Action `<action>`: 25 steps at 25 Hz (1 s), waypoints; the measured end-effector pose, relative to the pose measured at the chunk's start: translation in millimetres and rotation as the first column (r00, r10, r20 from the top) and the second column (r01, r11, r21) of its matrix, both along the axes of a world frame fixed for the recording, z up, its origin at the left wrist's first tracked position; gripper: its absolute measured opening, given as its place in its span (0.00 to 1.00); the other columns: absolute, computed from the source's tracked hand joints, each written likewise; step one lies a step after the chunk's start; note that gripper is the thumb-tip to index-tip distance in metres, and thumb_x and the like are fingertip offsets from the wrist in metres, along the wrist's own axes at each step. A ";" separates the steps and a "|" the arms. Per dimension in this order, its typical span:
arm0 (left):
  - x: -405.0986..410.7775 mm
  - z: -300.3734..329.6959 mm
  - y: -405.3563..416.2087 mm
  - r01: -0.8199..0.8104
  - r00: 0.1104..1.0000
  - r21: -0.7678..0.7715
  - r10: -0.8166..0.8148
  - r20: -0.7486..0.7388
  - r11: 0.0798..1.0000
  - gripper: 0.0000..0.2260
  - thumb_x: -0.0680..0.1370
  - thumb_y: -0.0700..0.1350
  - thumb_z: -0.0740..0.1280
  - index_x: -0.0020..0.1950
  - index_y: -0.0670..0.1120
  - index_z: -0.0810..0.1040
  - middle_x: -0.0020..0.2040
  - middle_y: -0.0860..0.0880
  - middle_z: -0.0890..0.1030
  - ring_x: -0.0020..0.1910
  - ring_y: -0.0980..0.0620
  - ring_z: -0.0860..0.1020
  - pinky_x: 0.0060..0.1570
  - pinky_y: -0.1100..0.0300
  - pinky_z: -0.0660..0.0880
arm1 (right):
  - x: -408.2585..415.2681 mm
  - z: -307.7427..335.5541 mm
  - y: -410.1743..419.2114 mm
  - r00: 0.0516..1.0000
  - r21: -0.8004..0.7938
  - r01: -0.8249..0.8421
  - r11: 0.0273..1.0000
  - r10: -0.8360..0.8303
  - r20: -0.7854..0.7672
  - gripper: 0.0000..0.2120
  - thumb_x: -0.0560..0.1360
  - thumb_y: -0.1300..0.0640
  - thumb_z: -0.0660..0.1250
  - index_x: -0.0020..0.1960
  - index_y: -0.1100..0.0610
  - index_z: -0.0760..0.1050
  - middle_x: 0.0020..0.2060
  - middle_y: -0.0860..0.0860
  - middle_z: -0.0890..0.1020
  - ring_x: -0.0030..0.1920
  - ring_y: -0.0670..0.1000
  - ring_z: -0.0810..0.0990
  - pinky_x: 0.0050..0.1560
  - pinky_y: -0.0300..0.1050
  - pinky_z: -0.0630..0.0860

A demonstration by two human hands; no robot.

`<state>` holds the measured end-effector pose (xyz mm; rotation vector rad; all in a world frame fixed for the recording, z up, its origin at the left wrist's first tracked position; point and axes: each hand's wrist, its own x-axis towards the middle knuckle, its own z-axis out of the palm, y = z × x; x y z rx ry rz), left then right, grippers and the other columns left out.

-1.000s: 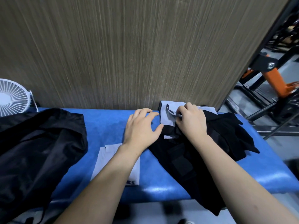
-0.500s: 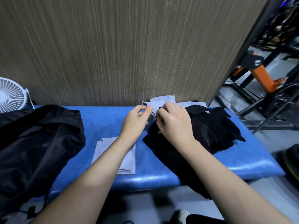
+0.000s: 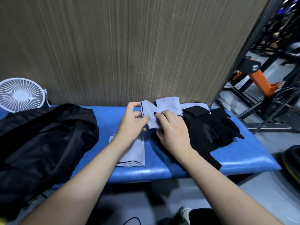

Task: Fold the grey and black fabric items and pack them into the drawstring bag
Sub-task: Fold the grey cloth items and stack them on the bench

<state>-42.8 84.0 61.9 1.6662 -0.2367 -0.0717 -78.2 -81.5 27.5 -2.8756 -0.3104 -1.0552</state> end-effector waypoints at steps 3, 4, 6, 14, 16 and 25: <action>-5.2 4.2 9.9 0.027 0.999 -0.041 -0.028 -0.017 0.999 0.15 0.77 0.35 0.66 0.58 0.51 0.69 0.41 0.49 0.85 0.32 0.50 0.79 0.46 0.45 0.80 | 6.2 -10.4 -10.9 0.993 -0.017 0.094 0.995 -0.095 -0.077 0.19 0.70 0.63 0.68 0.61 0.54 0.75 0.44 0.51 0.77 0.40 0.56 0.74 0.38 0.49 0.69; -5.4 4.0 12.5 0.037 0.999 -0.036 -0.038 -0.024 0.999 0.15 0.77 0.35 0.66 0.58 0.52 0.69 0.42 0.48 0.85 0.33 0.49 0.80 0.48 0.43 0.79 | 8.8 -14.3 -17.2 0.988 -0.046 0.121 0.992 -0.124 -0.086 0.18 0.70 0.63 0.69 0.59 0.55 0.76 0.42 0.51 0.75 0.38 0.56 0.73 0.36 0.49 0.67; -3.8 2.6 16.4 0.046 0.998 -0.027 -0.047 -0.036 0.999 0.15 0.77 0.35 0.65 0.57 0.53 0.69 0.43 0.45 0.86 0.35 0.48 0.80 0.50 0.40 0.79 | 13.2 -17.8 -31.4 0.980 -0.108 0.174 0.979 -0.183 -0.082 0.16 0.68 0.65 0.70 0.55 0.56 0.76 0.38 0.52 0.73 0.36 0.56 0.71 0.34 0.47 0.60; 5.7 2.1 30.4 -0.070 0.994 0.040 0.073 -0.085 0.997 0.16 0.76 0.36 0.60 0.60 0.50 0.70 0.36 0.53 0.82 0.33 0.54 0.77 0.33 0.62 0.75 | 19.1 -11.0 -61.4 0.851 -0.205 0.510 0.836 -0.524 -0.020 0.11 0.65 0.63 0.66 0.47 0.57 0.74 0.40 0.56 0.73 0.39 0.58 0.69 0.39 0.50 0.61; 5.1 1.4 32.4 -0.066 0.994 0.057 0.070 -0.086 0.996 0.16 0.76 0.36 0.60 0.61 0.50 0.69 0.33 0.56 0.81 0.30 0.56 0.76 0.34 0.63 0.73 | 19.3 -10.1 -50.8 0.898 -0.241 0.423 0.873 -0.440 -0.016 0.15 0.66 0.60 0.63 0.53 0.57 0.75 0.52 0.59 0.75 0.49 0.61 0.73 0.49 0.55 0.66; -2.1 5.7 40.7 -0.010 0.994 -0.050 0.004 -0.113 0.999 0.18 0.76 0.35 0.61 0.63 0.51 0.70 0.40 0.47 0.84 0.37 0.49 0.78 0.45 0.50 0.75 | 10.6 -12.8 -6.9 0.913 -0.217 0.009 0.976 -0.096 -0.397 0.37 0.66 0.42 0.63 0.73 0.53 0.67 0.74 0.55 0.67 0.78 0.61 0.59 0.75 0.67 0.49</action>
